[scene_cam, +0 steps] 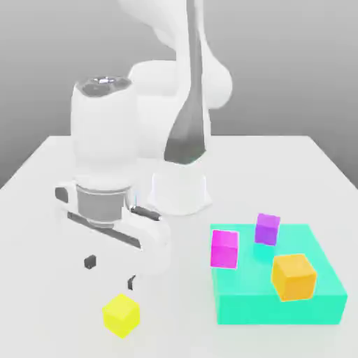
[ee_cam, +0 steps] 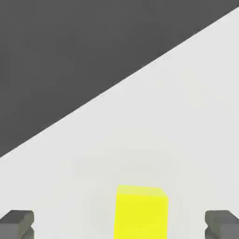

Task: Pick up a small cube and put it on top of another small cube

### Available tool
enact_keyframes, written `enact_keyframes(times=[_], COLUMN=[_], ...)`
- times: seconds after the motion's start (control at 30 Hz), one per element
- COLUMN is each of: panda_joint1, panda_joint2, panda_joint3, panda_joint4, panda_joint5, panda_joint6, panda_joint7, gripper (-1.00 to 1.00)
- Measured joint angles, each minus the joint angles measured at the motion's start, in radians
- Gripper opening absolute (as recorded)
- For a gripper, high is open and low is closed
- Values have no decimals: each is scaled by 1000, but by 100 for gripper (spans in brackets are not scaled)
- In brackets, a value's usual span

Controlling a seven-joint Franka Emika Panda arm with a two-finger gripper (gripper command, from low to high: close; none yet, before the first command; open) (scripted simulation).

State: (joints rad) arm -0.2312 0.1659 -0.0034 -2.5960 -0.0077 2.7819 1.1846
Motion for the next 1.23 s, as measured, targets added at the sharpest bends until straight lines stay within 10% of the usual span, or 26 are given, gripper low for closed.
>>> enact_keyframes(times=[0.17,0.2,0.63,0.93,1.1,1.13,1.23], panda_joint1=[-5,-5,2,390,416,416,415], panda_joint2=[181,209,20,-239,-160,-137,-137], panda_joint3=[3,3,15,235,257,257,257], panda_joint4=[24,29,-4,79,66,60,60], panda_joint5=[12,11,7,48,4,-5,-5], panda_joint6=[138,160,5,-332,-245,-218,-218], panda_joint7=[1,2,6,-4,32,38,38], gripper=[0,-100,-100,-100,-100,100,100])
